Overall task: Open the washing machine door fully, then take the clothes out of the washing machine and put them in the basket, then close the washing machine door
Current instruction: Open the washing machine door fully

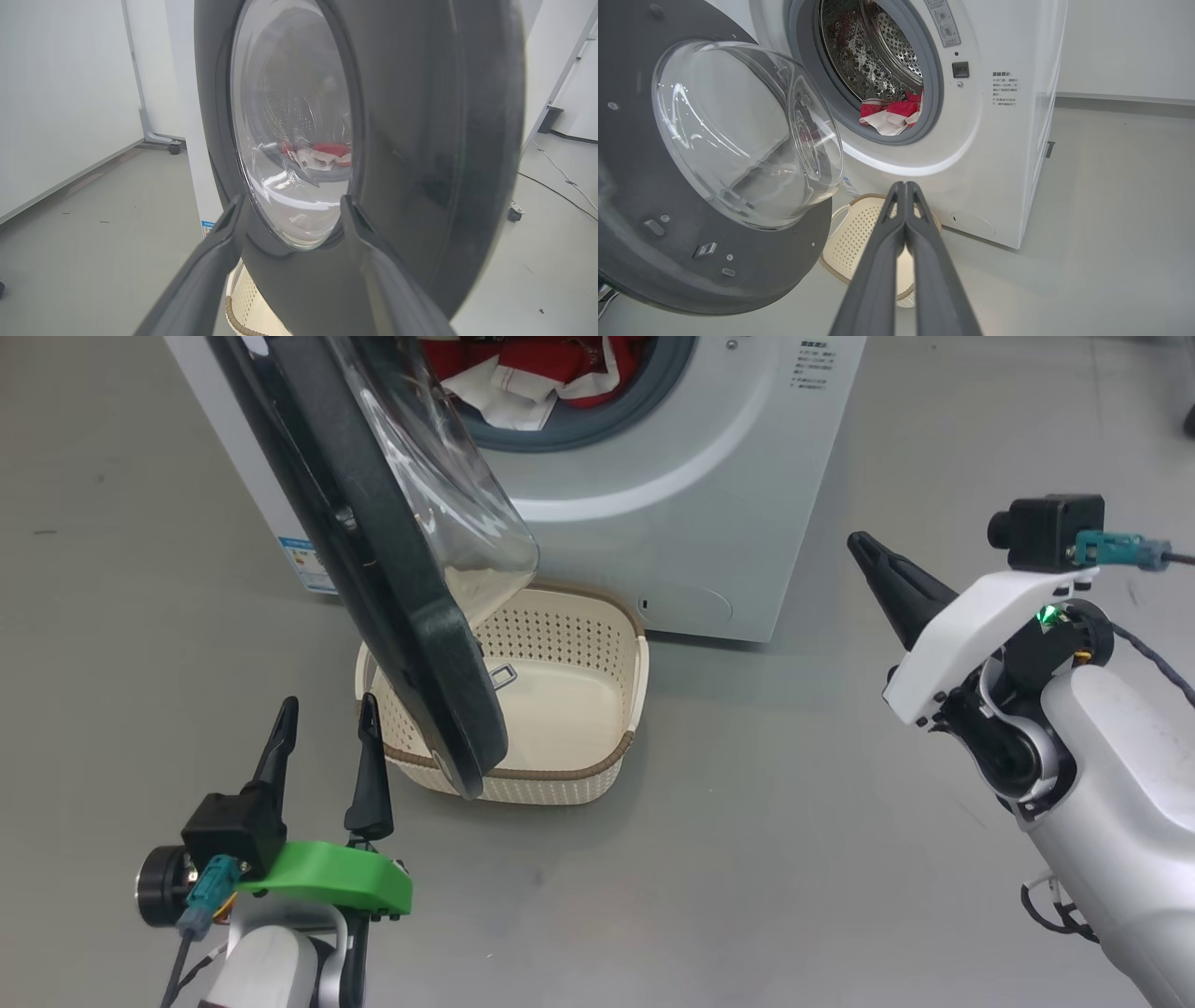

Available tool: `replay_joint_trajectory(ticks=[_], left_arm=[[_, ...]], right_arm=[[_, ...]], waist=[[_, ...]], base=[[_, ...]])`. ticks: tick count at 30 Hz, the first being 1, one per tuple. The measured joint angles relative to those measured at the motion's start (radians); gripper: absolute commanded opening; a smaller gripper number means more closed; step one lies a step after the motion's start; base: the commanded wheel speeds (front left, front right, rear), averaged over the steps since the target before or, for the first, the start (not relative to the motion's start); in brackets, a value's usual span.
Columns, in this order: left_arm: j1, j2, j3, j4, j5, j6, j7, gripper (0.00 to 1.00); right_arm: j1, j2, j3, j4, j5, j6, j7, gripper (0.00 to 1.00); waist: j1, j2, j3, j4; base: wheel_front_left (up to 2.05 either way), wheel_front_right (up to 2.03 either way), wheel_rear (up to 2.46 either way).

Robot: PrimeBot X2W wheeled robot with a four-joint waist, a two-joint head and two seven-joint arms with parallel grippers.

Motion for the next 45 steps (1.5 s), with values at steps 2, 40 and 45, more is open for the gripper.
replay_joint_trajectory(ticks=[2,40,45], left_arm=[[0.005,0.0,0.013,0.0,0.0,0.0,0.0,1.0],[0.12,0.001,0.084,0.003,0.01,-0.023,0.0,1.0],[0.132,0.001,0.074,0.003,0.01,-0.028,0.0,1.0]], right_arm=[[0.022,-0.012,0.006,-0.004,-0.045,0.0,-0.056,0.0],[0.41,0.043,-0.131,-0.046,-0.305,-0.19,-0.43,1.0],[0.433,0.055,-0.146,-0.072,-0.334,-0.19,-0.431,1.0]], waist=[[0.0,0.0,-0.009,-0.014],[0.0,0.0,-0.124,-0.127],[0.0,0.0,-0.126,-0.129]], base=[[0.0,0.0,0.0],[0.0,0.0,0.0],[0.0,0.0,0.0]])
